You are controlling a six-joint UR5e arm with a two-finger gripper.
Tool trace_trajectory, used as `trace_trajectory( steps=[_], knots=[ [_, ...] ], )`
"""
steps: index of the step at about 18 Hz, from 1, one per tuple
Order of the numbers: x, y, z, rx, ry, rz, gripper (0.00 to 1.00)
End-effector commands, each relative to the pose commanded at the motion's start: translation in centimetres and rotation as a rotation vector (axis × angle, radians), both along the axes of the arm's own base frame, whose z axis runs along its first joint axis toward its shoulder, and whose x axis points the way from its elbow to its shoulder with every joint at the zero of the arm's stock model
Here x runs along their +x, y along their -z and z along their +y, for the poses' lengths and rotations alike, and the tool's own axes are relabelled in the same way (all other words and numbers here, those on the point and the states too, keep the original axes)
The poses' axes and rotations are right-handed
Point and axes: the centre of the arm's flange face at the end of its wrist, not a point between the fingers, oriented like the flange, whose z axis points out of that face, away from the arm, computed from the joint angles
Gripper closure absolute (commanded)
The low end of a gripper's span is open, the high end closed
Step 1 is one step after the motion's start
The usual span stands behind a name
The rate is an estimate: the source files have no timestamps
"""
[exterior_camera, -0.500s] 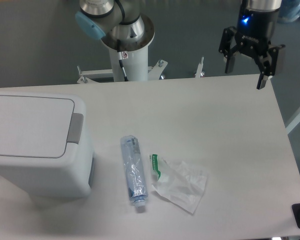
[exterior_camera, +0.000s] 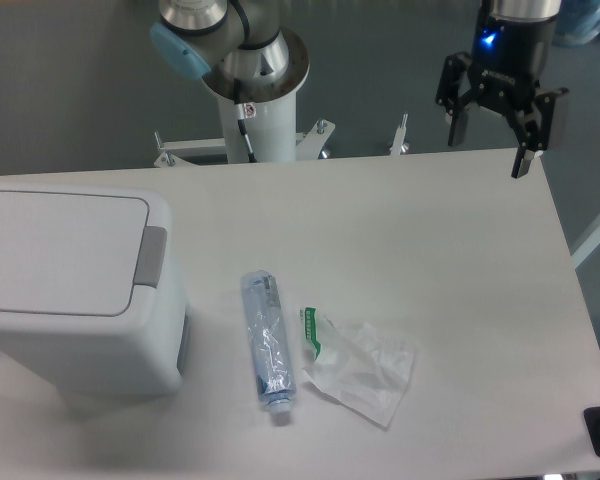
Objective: Open the trash can
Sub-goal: 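Move the open gripper over to the grey button on the trash can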
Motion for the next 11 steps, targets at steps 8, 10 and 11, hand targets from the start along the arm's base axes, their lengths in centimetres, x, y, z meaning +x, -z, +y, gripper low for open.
trace_trajectory(
  steps=[8, 10, 11],
  knots=[
    [6.3, -0.6, 6.5, 0.05, -0.15, -0.126, 0.0],
    [8.5, -0.8, 8.3, 0.073, -0.204, -0.16, 0.0],
    [9.4, -0.9, 9.3, 0.088, -0.238, -0.177, 0.0]
  ],
)
